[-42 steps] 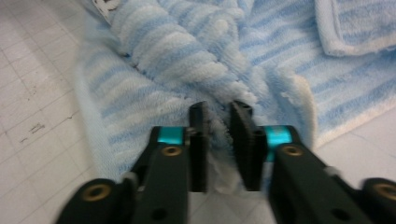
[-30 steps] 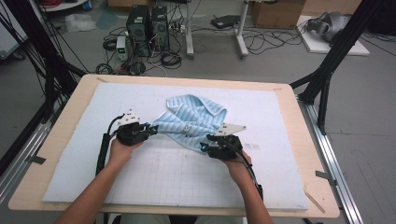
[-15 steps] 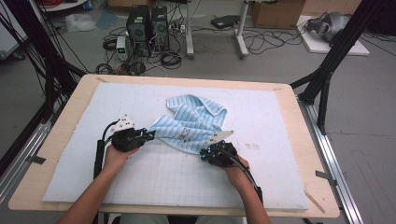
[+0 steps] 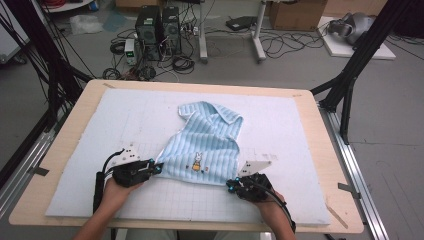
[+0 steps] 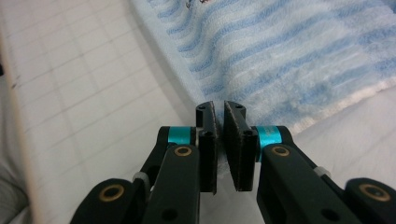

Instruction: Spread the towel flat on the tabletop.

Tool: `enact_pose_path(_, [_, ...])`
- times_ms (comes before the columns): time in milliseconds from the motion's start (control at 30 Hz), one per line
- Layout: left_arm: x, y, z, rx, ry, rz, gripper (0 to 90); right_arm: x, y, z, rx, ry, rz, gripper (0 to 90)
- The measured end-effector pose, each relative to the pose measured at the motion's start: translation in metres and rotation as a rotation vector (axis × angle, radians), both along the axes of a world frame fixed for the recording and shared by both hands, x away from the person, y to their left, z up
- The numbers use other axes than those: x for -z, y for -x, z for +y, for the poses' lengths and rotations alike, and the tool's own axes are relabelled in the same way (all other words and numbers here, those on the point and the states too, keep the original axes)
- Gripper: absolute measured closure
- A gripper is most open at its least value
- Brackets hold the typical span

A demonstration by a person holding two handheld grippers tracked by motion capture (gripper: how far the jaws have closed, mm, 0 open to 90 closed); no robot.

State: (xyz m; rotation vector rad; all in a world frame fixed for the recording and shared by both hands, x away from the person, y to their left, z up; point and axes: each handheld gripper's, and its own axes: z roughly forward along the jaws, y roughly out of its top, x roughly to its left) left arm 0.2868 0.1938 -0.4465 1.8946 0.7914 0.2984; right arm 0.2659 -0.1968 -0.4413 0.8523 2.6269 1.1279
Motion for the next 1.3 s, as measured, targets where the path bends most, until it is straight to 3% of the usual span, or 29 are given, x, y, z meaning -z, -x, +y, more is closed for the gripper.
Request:
enact_pose_path(67, [0.000,0.005,0.002,-0.023,-0.004,0.004,68.5,-0.002,0.009,-0.005,0.001,0.006,0.033,83.5])
enact_pose_path(167, [-0.003,0.010,0.009,-0.085,-0.004,-0.007,55.8,-0.005,0.019,-0.015,0.039,0.019,0.018,80.6])
enact_pose_path(233, [-0.004,0.012,0.013,-0.110,0.005,-0.012,51.8,-0.008,0.023,-0.022,0.079,-0.012,0.009,75.5])
enact_pose_path(333, [-0.005,0.013,0.014,-0.102,0.009,-0.017,52.0,-0.011,0.026,-0.026,0.121,-0.064,-0.025,64.4])
enact_pose_path(433, [-0.004,0.011,0.008,-0.070,0.011,-0.012,52.4,-0.013,0.024,-0.026,0.184,-0.082,-0.077,53.1])
enact_pose_path(567, [0.000,0.004,-0.005,-0.026,-0.012,0.015,52.4,-0.009,0.014,-0.023,0.254,-0.077,-0.104,51.3])
enact_pose_path(767, [0.003,-0.006,-0.024,0.004,-0.128,0.057,47.7,0.001,-0.003,-0.005,0.254,-0.035,-0.106,47.2])
enact_pose_path(833, [0.005,-0.008,-0.027,-0.009,-0.160,0.083,49.3,0.005,-0.007,0.002,0.251,-0.018,-0.101,40.3])
enact_pose_path(967, [0.005,-0.006,-0.028,-0.038,-0.177,0.066,60.7,0.010,-0.011,0.010,0.237,-0.004,-0.093,36.3])
enact_pose_path(1067, [0.005,-0.003,-0.028,-0.005,-0.170,0.072,82.4,0.009,-0.011,0.009,0.225,-0.003,-0.087,41.4])
enact_pose_path(1200, [0.004,0.006,-0.025,0.016,-0.155,0.096,85.3,0.005,-0.006,0.009,0.172,0.006,-0.069,71.5])
enact_pose_path(1300, [0.003,0.018,-0.019,0.048,-0.150,0.112,85.4,0.004,-0.001,0.006,0.127,-0.007,-0.051,80.5])
